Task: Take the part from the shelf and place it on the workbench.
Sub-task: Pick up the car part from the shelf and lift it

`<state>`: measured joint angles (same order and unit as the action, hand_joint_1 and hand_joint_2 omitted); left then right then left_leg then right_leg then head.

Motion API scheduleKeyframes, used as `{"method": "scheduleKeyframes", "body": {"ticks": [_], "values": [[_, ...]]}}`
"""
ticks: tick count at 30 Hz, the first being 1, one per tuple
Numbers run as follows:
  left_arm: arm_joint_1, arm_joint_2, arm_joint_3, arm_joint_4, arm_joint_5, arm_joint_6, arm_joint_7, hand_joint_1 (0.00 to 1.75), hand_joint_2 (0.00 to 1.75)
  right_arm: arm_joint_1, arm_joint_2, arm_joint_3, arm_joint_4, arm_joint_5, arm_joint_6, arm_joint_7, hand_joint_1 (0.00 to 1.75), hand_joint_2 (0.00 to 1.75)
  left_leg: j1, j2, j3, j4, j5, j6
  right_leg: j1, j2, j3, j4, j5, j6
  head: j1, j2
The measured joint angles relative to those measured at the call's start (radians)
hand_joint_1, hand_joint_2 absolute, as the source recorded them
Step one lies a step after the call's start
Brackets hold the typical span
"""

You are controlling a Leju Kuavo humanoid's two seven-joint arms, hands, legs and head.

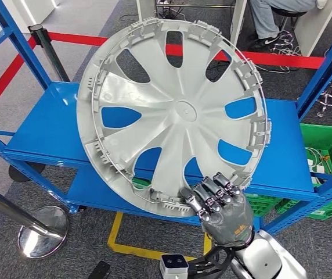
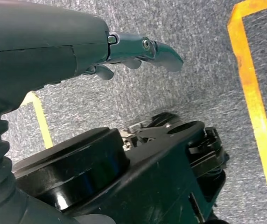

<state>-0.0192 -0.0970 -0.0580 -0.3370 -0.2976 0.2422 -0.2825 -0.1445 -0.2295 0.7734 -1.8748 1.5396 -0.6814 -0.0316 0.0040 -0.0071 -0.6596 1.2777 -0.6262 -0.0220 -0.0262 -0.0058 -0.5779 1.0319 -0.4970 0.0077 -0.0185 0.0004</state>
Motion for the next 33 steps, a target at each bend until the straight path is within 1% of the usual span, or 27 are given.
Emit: {"method": "scheduleKeyframes", "body": {"ticks": [1, 3, 5, 6, 9, 10, 11, 13, 14, 15, 16, 17, 18, 19, 20, 21, 22, 23, 24, 25, 26, 27, 29, 30, 31, 32, 33], "values": [[0.000, 0.000, 0.000, 0.000, 0.000, 0.000, 0.000, 0.00, 1.75, 0.000, 0.000, 0.001, 0.002, -0.001, 0.000, 0.000, 1.75, 1.75, 0.000, 0.000, 0.017, -0.015, 0.017, 0.003, 0.002, -0.001, -0.005, 0.001, 0.004, 0.000, 0.000, 0.000], [0.000, 0.000, 0.000, 0.000, 0.000, 0.000, 0.000, 0.00, 1.75, -0.001, 0.000, 0.003, 0.004, -0.004, 0.000, 0.002, 1.75, 1.75, -0.002, 0.000, 0.088, -0.128, 0.075, 0.014, 0.004, -0.001, -0.011, 0.001, 0.012, 0.001, 0.000, 0.000], [0.000, 0.001, 0.000, -0.001, -0.001, 0.000, 0.001, 0.00, 1.75, -0.002, 0.000, 0.004, 0.005, -0.009, 0.000, 0.004, 1.75, 1.75, -0.007, 0.000, 0.146, -0.234, 0.104, 0.025, 0.006, -0.001, -0.017, 0.001, 0.022, 0.008, 0.001, 0.000], [0.000, 0.002, 0.000, -0.002, -0.001, 0.000, 0.002, 0.00, 1.75, -0.003, 0.000, 0.004, 0.006, -0.012, 0.000, 0.004, 1.75, 1.75, -0.010, -0.001, 0.155, -0.258, 0.106, 0.028, 0.006, -0.002, -0.020, -0.001, 0.028, 0.013, 0.001, 0.000], [0.002, 0.002, 0.000, -0.003, -0.001, 0.000, 0.005, 0.00, 1.75, -0.003, 0.000, 0.003, 0.011, -0.019, 0.000, 0.004, 1.75, 1.75, -0.010, 0.001, 0.148, -0.275, 0.117, 0.036, 0.005, -0.002, -0.030, -0.004, 0.042, 0.031, 0.001, 0.000], [0.003, 0.003, 0.001, -0.003, -0.001, -0.001, 0.006, 0.00, 1.75, -0.003, 0.000, 0.003, 0.013, -0.021, 0.000, 0.005, 1.75, 1.75, -0.008, 0.003, 0.141, -0.280, 0.125, 0.042, 0.006, 0.000, -0.038, 0.006, 0.027, 0.036, 0.002, 0.000], [0.003, 0.003, 0.001, -0.004, 0.000, -0.001, 0.006, 0.00, 1.75, -0.004, 0.000, 0.003, 0.016, -0.024, 0.000, 0.005, 1.75, 1.75, -0.006, 0.005, 0.133, -0.285, 0.135, 0.049, 0.007, 0.001, -0.051, 0.034, -0.004, 0.038, 0.004, 0.000], [0.003, 0.005, 0.002, -0.006, 0.000, -0.002, 0.006, 0.00, 1.75, -0.005, 0.001, 0.003, 0.024, -0.029, 0.000, 0.005, 1.75, 1.75, -0.009, 0.006, 0.111, -0.287, 0.154, 0.059, 0.007, 0.003, -0.087, 0.144, -0.095, 0.040, 0.007, 0.000], [0.004, 0.005, 0.003, -0.006, 0.000, -0.002, 0.006, 0.00, 1.75, -0.005, 0.001, 0.003, 0.030, -0.033, 0.000, 0.005, 1.75, 1.75, -0.012, 0.005, 0.100, -0.286, 0.163, 0.061, 0.007, 0.003, -0.102, 0.208, -0.127, 0.039, 0.008, 0.000], [0.004, 0.006, 0.005, -0.006, 0.000, -0.003, 0.006, 0.00, 1.75, -0.005, 0.002, 0.003, 0.036, -0.036, 0.000, 0.005, 1.75, 1.75, -0.015, 0.006, 0.088, -0.286, 0.173, 0.062, 0.008, 0.003, -0.107, 0.251, -0.138, 0.038, 0.008, 0.000], [0.005, 0.007, 0.006, -0.006, 0.000, -0.003, 0.006, 0.00, 1.75, -0.005, 0.004, 0.002, 0.043, -0.039, 0.000, 0.005, 1.75, 1.75, -0.018, 0.006, 0.076, -0.286, 0.182, 0.062, 0.009, 0.003, -0.098, 0.264, -0.126, 0.036, 0.008, 0.000], [0.005, 0.008, 0.008, -0.006, -0.001, -0.005, 0.006, 0.00, 1.75, -0.004, 0.007, 0.001, 0.049, -0.041, 0.000, 0.005, 1.75, 1.75, -0.020, 0.005, 0.064, -0.286, 0.192, 0.062, 0.011, 0.003, -0.070, 0.240, -0.098, 0.032, 0.008, 0.000], [0.006, 0.010, 0.009, -0.006, -0.002, -0.009, 0.006, 0.00, 1.75, -0.005, 0.012, -0.001, 0.055, -0.043, 0.000, 0.005, 1.75, 1.75, -0.022, 0.005, 0.054, -0.285, 0.201, 0.061, 0.013, 0.003, -0.027, 0.184, -0.067, 0.026, 0.008, 0.000], [0.005, 0.012, 0.009, -0.006, -0.003, -0.015, 0.006, 0.00, 1.75, -0.007, 0.017, -0.004, 0.060, -0.044, 0.000, 0.005, 1.75, 1.75, -0.024, 0.005, 0.046, -0.284, 0.209, 0.058, 0.017, 0.003, 0.024, 0.111, -0.051, 0.019, 0.008, 0.000], [0.005, 0.015, 0.010, -0.007, -0.005, -0.022, 0.004, 0.00, 1.75, -0.009, 0.024, -0.006, 0.064, -0.045, 0.000, 0.004, 1.75, 1.75, -0.026, 0.005, 0.039, -0.283, 0.217, 0.055, 0.019, 0.003, 0.073, 0.038, -0.047, 0.014, 0.008, 0.000], [0.004, 0.019, 0.010, -0.007, -0.006, -0.029, 0.002, 0.00, 1.75, -0.011, 0.031, -0.008, 0.068, -0.045, 0.000, 0.005, 1.75, 1.75, -0.026, 0.005, 0.034, -0.281, 0.225, 0.051, 0.022, 0.003, 0.106, -0.015, -0.052, 0.011, 0.008, 0.000], [0.002, 0.023, 0.011, -0.007, -0.007, -0.034, 0.000, 0.00, 1.75, -0.013, 0.037, -0.010, 0.073, -0.045, 0.000, 0.005, 1.75, 1.75, -0.026, 0.005, 0.028, -0.281, 0.234, 0.047, 0.025, 0.004, 0.121, -0.045, -0.060, 0.010, 0.008, 0.000], [0.002, 0.028, 0.013, -0.006, -0.007, -0.038, -0.003, 0.00, 1.75, -0.014, 0.042, -0.012, 0.077, -0.045, 0.000, 0.005, 1.75, 1.75, -0.027, 0.004, 0.023, -0.280, 0.244, 0.042, 0.024, 0.004, 0.118, -0.057, -0.058, 0.008, 0.008, 0.000], [0.001, 0.034, 0.015, -0.006, -0.007, -0.040, -0.005, 0.00, 1.75, -0.016, 0.046, -0.014, 0.081, -0.045, 0.000, 0.005, 1.75, 1.75, -0.026, 0.004, 0.018, -0.279, 0.247, 0.036, 0.023, 0.002, 0.109, -0.057, -0.051, 0.004, 0.010, 0.000], [0.000, 0.038, 0.017, -0.006, -0.008, -0.042, -0.007, 0.00, 1.75, -0.017, 0.051, -0.016, 0.086, -0.045, 0.000, 0.006, 1.75, 1.75, -0.025, 0.003, 0.010, -0.271, 0.233, 0.029, 0.021, 0.001, 0.099, -0.057, -0.041, -0.003, 0.009, 0.000], [0.000, 0.042, 0.018, -0.006, -0.008, -0.043, -0.009, 0.00, 1.75, -0.018, 0.055, -0.018, 0.090, -0.045, 0.000, 0.006, 1.75, 1.75, -0.023, 0.003, 0.001, -0.248, 0.202, 0.022, 0.018, -0.001, 0.088, -0.059, -0.029, -0.010, 0.008, 0.000], [-0.001, 0.045, 0.019, -0.006, -0.008, -0.044, -0.010, 0.00, 1.75, -0.019, 0.059, -0.020, 0.094, -0.045, 0.000, 0.007, 1.75, 1.75, -0.018, 0.003, -0.011, -0.205, 0.154, 0.014, 0.017, -0.003, 0.080, -0.058, -0.018, -0.016, 0.007, 0.000], [-0.003, 0.048, 0.019, -0.006, -0.009, -0.045, -0.011, 0.00, 1.75, -0.019, 0.064, -0.023, 0.099, -0.045, 0.000, 0.008, 1.75, 1.75, -0.008, 0.003, -0.038, -0.078, 0.063, -0.001, 0.017, -0.006, 0.053, -0.053, 0.003, -0.020, 0.005, 0.000], [-0.004, 0.048, 0.019, -0.005, -0.010, -0.046, -0.011, 0.00, 1.75, -0.018, 0.065, -0.026, 0.101, -0.044, 0.000, 0.008, 1.75, 1.75, -0.003, 0.003, -0.044, -0.024, 0.043, -0.006, 0.017, -0.007, 0.037, -0.048, 0.012, -0.020, 0.005, 0.000], [-0.005, 0.049, 0.019, -0.005, -0.010, -0.047, -0.012, 0.00, 1.75, -0.018, 0.066, -0.028, 0.103, -0.044, 0.000, 0.009, 1.75, 1.75, 0.001, 0.003, -0.036, 0.000, 0.046, -0.010, 0.016, -0.008, 0.021, -0.042, 0.020, -0.019, 0.005, 0.000], [-0.005, 0.050, 0.019, -0.005, -0.010, -0.047, -0.012, 0.00, 1.75, -0.017, 0.066, -0.030, 0.104, -0.044, 0.000, 0.009, 1.75, 1.75, 0.006, 0.003, -0.013, -0.011, 0.065, -0.013, 0.016, -0.008, 0.004, -0.035, 0.027, -0.017, 0.006, 0.000], [-0.006, 0.050, 0.019, -0.005, -0.011, -0.048, -0.012, 0.00, 1.75, -0.017, 0.067, -0.032, 0.105, -0.044, 0.000, 0.010, 1.75, 1.75, 0.009, 0.004, 0.026, -0.057, 0.091, -0.015, 0.015, -0.008, -0.012, -0.028, 0.033, -0.014, 0.006, 0.000]]}}
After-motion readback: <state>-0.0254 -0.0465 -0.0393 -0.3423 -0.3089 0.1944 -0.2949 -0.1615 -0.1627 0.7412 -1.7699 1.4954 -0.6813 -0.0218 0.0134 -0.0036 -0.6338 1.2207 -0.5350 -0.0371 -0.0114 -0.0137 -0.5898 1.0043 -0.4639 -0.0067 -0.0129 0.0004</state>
